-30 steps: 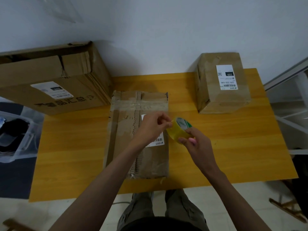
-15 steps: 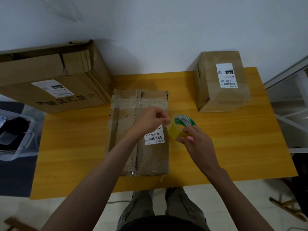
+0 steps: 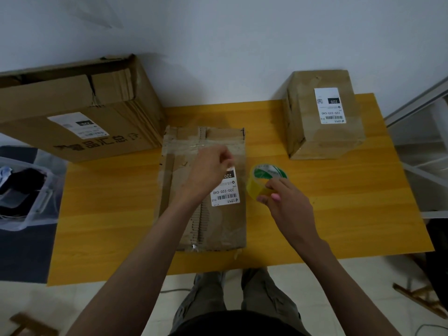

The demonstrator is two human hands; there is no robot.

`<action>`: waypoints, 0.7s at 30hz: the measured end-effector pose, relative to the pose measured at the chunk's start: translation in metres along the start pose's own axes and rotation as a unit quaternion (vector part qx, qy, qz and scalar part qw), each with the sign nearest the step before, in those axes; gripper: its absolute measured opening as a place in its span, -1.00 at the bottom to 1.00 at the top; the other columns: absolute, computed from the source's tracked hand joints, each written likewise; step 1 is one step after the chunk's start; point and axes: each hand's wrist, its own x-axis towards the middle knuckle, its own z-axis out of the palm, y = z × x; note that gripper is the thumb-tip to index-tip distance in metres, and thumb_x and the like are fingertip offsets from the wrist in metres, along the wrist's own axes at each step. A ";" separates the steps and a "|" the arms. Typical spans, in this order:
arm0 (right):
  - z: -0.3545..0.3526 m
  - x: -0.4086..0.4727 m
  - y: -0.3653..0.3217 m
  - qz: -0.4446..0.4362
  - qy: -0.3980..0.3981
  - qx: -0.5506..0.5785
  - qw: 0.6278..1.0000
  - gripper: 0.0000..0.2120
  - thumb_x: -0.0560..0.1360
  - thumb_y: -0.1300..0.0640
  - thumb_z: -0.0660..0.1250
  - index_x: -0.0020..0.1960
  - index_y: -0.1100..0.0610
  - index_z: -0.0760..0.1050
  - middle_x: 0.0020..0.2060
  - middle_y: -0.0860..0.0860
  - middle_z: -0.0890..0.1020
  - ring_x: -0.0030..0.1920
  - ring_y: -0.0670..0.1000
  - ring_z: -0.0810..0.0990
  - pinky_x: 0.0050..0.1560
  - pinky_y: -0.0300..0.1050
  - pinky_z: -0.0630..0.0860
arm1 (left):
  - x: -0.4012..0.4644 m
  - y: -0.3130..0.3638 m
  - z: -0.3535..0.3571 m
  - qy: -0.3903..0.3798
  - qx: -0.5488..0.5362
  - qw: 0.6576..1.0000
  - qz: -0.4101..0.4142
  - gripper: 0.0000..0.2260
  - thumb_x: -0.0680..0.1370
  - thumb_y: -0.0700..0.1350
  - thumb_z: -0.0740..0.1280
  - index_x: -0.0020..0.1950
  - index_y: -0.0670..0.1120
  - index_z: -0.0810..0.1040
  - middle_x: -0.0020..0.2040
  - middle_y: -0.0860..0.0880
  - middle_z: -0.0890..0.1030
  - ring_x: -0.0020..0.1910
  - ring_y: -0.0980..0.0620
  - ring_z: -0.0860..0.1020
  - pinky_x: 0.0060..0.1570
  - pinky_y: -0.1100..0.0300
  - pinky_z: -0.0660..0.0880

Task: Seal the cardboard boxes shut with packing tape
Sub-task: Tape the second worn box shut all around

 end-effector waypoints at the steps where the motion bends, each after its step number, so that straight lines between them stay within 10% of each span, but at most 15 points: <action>1: -0.002 -0.003 0.007 0.012 -0.002 0.002 1.000 -0.85 0.50 0.05 0.47 -0.01 0.07 0.55 -0.10 -0.22 0.45 -0.29 -0.23 0.38 -0.36 -0.32 0.21 | -0.001 -0.002 -0.007 0.012 -0.023 1.000 -0.015 -0.96 0.61 -0.15 0.38 -0.05 -0.05 0.58 -0.15 0.06 0.61 -0.19 0.18 0.57 -0.14 0.30 0.53; 14: 0.012 -0.024 0.027 0.086 -0.056 0.145 0.984 -0.86 0.48 0.04 0.48 -0.09 0.06 0.55 -0.21 -0.03 0.60 -0.18 0.00 0.55 -0.20 0.04 0.47 | -0.112 -0.057 0.080 -0.048 -0.027 0.995 -0.080 -0.94 0.49 -0.13 0.52 -0.11 -0.01 0.67 -0.18 0.11 0.64 -0.17 0.21 0.58 -0.16 0.36 0.44; 21: 0.010 -0.024 0.023 0.040 -0.068 0.166 0.983 -0.67 0.43 -0.23 0.36 -0.05 0.04 0.53 -0.19 -0.06 0.58 -0.18 -0.06 0.53 -0.25 -0.06 0.41 | -0.122 -0.049 0.117 -0.007 0.168 0.982 -0.083 -0.90 0.62 -0.09 0.35 0.01 -0.08 0.64 -0.06 -0.05 0.67 -0.14 -0.03 0.62 -0.22 0.13 0.47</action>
